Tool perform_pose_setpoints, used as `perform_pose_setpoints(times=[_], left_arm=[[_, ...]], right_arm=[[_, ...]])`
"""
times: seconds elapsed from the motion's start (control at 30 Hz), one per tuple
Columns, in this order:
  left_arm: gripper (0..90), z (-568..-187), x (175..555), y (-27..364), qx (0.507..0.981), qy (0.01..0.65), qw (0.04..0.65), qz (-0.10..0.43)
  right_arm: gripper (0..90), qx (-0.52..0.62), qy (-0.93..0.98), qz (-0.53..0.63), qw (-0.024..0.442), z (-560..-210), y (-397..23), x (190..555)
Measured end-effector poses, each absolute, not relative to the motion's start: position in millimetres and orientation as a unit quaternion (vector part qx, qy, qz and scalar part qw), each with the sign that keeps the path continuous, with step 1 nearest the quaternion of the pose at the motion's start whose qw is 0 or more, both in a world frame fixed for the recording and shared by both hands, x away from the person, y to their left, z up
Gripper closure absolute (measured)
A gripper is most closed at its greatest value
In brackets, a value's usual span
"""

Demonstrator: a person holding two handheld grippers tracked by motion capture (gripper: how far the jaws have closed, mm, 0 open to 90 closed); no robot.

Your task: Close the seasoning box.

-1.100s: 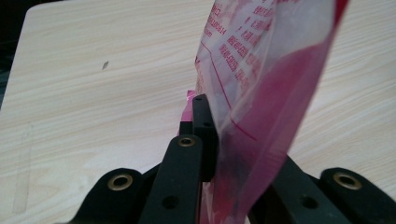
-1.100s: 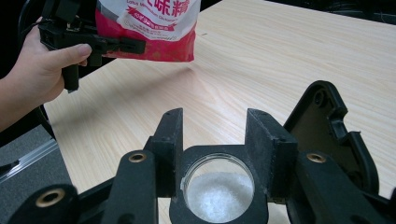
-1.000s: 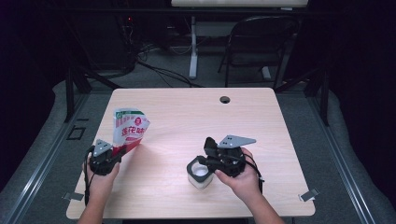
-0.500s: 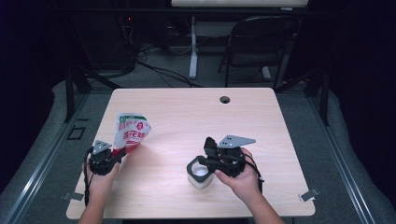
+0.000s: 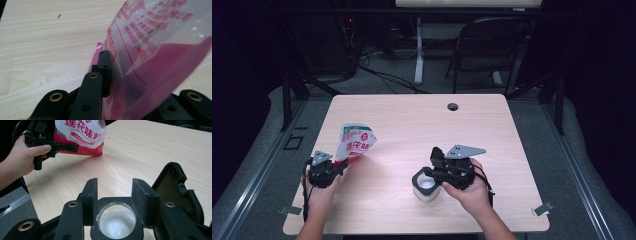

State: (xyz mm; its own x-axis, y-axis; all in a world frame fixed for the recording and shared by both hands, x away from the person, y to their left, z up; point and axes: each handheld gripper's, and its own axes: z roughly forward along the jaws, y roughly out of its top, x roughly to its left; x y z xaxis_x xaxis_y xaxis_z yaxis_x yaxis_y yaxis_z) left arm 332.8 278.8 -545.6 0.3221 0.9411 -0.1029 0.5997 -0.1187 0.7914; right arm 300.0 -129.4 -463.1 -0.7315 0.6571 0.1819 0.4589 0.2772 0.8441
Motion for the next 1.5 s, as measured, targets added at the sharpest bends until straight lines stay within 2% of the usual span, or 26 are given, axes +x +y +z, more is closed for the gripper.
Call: perform_pose_setpoints(times=[0.23, 0.33, 0.4, 0.53, 0.6, 0.7, 0.9, 1.07, 1.5], left_arm=[[77.9, -548.3, 333.4, 283.1, 0.708, 0.564, 0.379, 0.193], [76.6, -553.8, 333.1, 285.3, 0.69, 0.584, 0.392, 0.171], [74.1, -555.0, 332.4, 286.9, 0.685, 0.591, 0.397, 0.151], [70.2, -557.1, 331.8, 286.9, 0.673, 0.598, 0.412, 0.142], [64.6, -556.8, 331.5, 287.5, 0.672, 0.592, 0.421, 0.141], [55.3, -554.8, 330.6, 286.6, 0.679, 0.575, 0.43, 0.154], [46.8, -546.8, 327.6, 281.0, 0.698, 0.543, 0.429, 0.186], [40.4, -536.0, 322.3, 273.9, 0.7, 0.508, 0.455, 0.211], [39.7, -513.8, 313.1, 255.8, 0.707, 0.484, 0.473, 0.207]], right_arm=[[56.7, 0.352, 0.793, 0.487, 0.102, -463.1, -129.5, 300.0], [56.6, 0.353, 0.791, 0.488, 0.102, -462.9, -129.6, 299.8], [56.6, 0.353, 0.791, 0.489, 0.102, -462.7, -129.7, 299.6], [56.5, 0.353, 0.792, 0.488, 0.102, -462.7, -130.4, 300.1], [56.5, 0.353, 0.792, 0.487, 0.103, -462.7, -130.4, 300.0], [56.5, 0.353, 0.792, 0.488, 0.102, -462.6, -130.6, 300.1], [56.4, 0.354, 0.791, 0.488, 0.103, -462.6, -130.9, 300.3], [56.2, 0.354, 0.79, 0.489, 0.103, -462.5, -131.1, 300.3], [53.9, 0.357, 0.787, 0.491, 0.106, -461.2, -132.9, 300.7]])
